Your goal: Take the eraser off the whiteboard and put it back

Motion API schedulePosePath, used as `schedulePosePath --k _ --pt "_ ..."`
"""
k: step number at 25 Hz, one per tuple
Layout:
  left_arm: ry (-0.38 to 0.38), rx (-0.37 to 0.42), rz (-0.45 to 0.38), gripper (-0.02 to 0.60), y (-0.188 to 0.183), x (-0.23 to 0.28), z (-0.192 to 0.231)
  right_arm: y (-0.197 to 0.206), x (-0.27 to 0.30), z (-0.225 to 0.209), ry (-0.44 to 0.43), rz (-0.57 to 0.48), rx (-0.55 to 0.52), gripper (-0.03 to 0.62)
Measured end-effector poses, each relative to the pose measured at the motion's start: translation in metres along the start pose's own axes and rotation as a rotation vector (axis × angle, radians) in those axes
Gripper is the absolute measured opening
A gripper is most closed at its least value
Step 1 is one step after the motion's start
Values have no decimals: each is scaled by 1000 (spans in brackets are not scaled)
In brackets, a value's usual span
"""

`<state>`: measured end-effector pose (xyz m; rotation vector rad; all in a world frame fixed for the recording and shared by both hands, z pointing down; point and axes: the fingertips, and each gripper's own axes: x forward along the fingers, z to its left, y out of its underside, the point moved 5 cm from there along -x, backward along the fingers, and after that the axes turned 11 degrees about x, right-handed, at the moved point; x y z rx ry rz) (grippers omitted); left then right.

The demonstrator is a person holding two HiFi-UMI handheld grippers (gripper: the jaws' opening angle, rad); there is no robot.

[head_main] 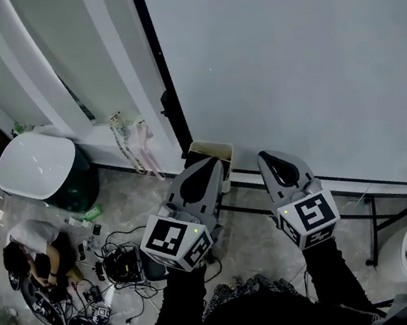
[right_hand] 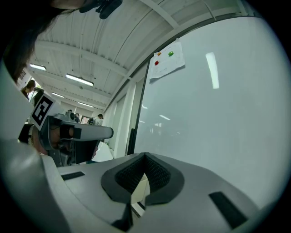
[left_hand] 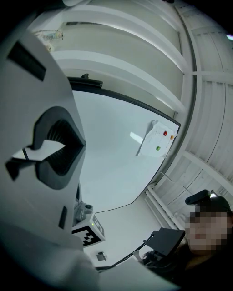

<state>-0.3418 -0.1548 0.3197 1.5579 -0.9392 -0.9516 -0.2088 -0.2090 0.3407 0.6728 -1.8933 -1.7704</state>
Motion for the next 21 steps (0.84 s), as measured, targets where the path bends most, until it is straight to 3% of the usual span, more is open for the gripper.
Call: schedulePosePath --k 21 --pt "-23 15 4 6 -3 -9 -4 2 -4 -1 -35 16 -9 8"
